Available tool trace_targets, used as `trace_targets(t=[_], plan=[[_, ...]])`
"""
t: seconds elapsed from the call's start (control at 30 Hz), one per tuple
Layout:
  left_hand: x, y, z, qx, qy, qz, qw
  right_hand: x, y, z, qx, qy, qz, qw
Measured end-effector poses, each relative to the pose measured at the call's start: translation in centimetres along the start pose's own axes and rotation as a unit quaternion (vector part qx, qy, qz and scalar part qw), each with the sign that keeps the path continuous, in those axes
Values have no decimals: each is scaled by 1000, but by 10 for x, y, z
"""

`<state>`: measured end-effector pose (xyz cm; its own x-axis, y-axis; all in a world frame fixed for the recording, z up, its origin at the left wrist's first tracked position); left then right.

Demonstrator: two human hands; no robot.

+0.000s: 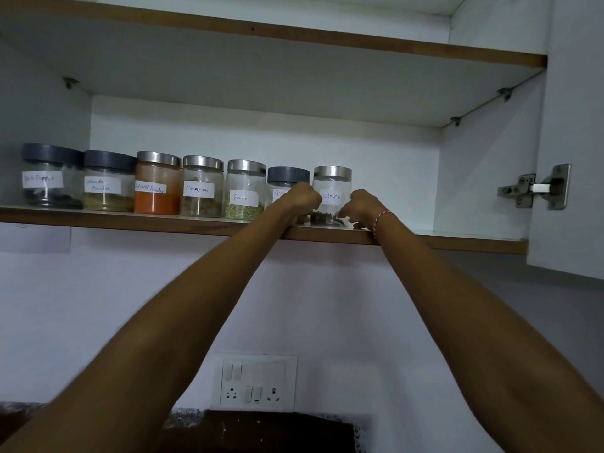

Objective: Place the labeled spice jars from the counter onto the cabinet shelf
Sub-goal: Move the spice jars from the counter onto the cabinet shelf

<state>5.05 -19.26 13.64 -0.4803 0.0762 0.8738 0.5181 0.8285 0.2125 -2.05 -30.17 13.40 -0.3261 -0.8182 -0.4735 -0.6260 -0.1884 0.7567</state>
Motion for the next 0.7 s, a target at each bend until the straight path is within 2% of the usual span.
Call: trace_targets(t=[0.17, 0.27, 0.37, 0.47, 0.53, 0.57, 0.7], plan=[[-2, -2, 0, 8, -29, -75, 997, 3, 2, 0, -16, -12, -39, 999], [-4, 0, 1, 27, -71, -156, 985, 5, 5, 5, 58, -33, -38, 997], [3, -2, 14, 103, -137, -271, 947, 5, 6, 22, 185, -24, -24, 982], [9, -13, 39, 196, -273, -357, 872, -4, 4, 43, 289, 32, 40, 956], [-3, -27, 61, 181, -360, -380, 833, -4, -2, 57, 322, 84, 133, 934], [-15, -32, 71, 160, -377, -391, 824, 0, -7, 64, 328, 105, 171, 923], [-76, -44, 112, 137, -367, -441, 808, 33, -34, 112, 374, 140, 247, 883]])
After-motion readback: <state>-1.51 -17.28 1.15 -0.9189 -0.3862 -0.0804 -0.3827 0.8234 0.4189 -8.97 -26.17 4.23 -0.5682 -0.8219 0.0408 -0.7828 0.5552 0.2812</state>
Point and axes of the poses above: each hand's wrist, its own z-axis away from the middle knuckle, its own y-axis out of the back of the hand, x = y × z, the point moved 1 cm from there along -z, towards the middle knuckle, and after that the axes turned 15 degrees about z, right-handed, at the moved point
